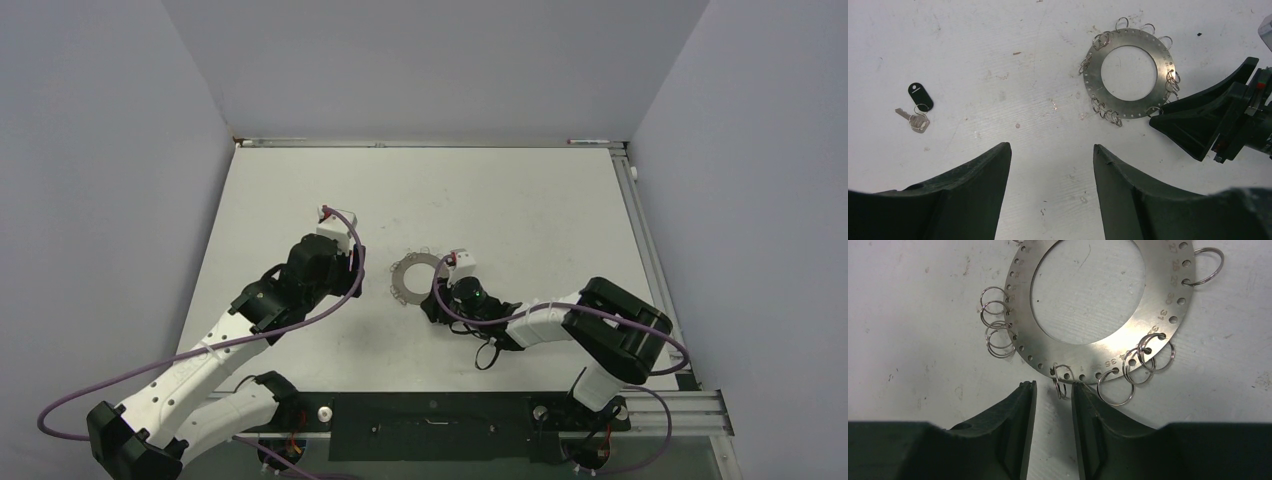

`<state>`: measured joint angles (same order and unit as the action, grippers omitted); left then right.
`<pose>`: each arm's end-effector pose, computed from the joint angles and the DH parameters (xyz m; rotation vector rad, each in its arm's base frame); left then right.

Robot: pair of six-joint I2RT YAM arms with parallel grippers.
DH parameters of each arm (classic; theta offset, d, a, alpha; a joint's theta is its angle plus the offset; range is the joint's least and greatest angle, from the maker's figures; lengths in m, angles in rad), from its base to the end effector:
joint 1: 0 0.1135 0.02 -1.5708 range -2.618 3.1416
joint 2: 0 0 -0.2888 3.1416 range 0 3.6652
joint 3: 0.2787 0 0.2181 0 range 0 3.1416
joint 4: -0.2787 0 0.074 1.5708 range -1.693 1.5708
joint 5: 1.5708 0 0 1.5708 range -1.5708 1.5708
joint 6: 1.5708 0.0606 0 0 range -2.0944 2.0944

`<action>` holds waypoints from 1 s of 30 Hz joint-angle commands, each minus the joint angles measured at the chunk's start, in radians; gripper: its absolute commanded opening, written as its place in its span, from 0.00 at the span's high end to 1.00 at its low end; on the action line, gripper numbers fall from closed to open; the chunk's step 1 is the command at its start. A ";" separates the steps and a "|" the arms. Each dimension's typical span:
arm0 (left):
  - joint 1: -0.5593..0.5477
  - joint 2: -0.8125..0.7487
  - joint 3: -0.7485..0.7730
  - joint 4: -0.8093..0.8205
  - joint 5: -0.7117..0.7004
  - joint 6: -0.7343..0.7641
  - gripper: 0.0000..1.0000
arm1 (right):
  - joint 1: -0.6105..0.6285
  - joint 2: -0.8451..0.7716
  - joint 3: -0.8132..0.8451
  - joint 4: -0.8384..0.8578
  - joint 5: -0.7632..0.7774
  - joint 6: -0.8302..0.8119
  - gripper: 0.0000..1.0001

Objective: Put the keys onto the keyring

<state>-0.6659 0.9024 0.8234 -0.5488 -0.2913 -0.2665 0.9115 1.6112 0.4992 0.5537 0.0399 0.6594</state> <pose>0.1379 -0.0862 0.3059 0.2714 2.1592 -0.2130 0.1811 0.2297 0.1694 -0.2592 2.2446 0.8540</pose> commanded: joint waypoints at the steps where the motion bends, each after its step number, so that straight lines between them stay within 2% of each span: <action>1: -0.001 -0.013 0.005 0.043 0.006 0.013 0.42 | 0.005 0.042 0.028 0.000 0.029 0.000 0.68; 6: -0.001 -0.010 0.005 0.043 0.010 0.019 0.44 | 0.006 0.057 0.030 0.005 0.018 -0.008 0.81; 9: -0.001 -0.011 0.005 0.043 0.013 0.024 0.45 | 0.005 0.051 0.029 -0.003 0.027 -0.025 0.94; 10: -0.001 -0.011 0.005 0.043 0.014 0.025 0.45 | 0.005 0.048 0.029 -0.006 0.031 -0.032 0.95; 13: -0.001 -0.016 0.005 0.047 0.023 0.030 0.46 | 0.007 0.027 0.032 -0.016 0.024 -0.082 0.95; 17: -0.002 -0.019 0.005 0.055 0.075 0.037 0.55 | 0.007 -0.014 0.055 -0.075 0.023 -0.175 0.95; 24: -0.016 -0.050 -0.023 0.124 0.264 0.071 0.59 | 0.022 -0.115 0.101 -0.245 0.040 -0.339 0.95; 30: -0.028 -0.125 -0.089 0.224 0.407 0.105 0.60 | 0.065 -0.214 0.127 -0.351 0.118 -0.468 0.95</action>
<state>-0.6865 0.8303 0.7620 -0.4519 -0.0147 -0.2005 0.9489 1.4822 0.5747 0.2707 0.0853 0.3134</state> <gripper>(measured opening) 0.407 0.055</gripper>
